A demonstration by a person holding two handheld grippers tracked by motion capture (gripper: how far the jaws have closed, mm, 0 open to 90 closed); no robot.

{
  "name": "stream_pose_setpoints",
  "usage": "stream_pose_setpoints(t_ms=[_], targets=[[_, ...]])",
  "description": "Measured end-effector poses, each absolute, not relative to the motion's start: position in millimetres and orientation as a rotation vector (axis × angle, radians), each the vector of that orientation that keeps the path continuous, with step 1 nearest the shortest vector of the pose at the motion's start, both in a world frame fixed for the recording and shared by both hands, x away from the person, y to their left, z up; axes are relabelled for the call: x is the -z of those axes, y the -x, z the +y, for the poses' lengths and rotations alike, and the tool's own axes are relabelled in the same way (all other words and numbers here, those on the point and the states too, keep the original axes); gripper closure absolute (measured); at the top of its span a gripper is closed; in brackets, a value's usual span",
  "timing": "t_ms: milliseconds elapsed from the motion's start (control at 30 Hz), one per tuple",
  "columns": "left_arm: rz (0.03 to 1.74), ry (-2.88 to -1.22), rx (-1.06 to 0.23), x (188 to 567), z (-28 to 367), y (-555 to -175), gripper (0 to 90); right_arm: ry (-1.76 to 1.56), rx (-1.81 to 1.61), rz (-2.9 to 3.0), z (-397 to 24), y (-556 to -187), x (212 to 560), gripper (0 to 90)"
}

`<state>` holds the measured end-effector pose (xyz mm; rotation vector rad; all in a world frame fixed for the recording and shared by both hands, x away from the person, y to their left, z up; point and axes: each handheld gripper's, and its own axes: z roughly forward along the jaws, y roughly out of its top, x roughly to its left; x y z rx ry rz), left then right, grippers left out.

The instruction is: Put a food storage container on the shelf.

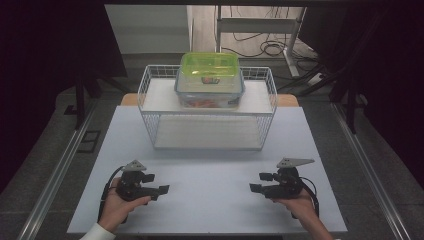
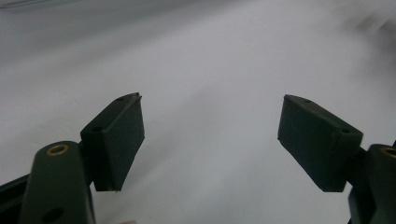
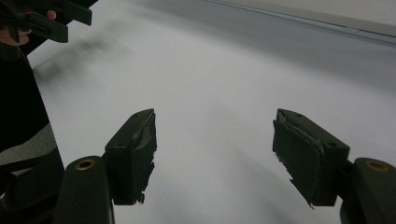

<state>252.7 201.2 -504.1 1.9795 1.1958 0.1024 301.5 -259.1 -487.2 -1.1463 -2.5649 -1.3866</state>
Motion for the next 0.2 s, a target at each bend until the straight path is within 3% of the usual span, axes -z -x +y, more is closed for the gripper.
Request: stream_pose_setpoints(t_ms=[200], targets=[[1.201, -1.977, -0.107, 503.6, 201.3, -252.5, 21.6, 1.161, 1.412, -2.574, -260.9, -301.4, 485.9, 28.6]])
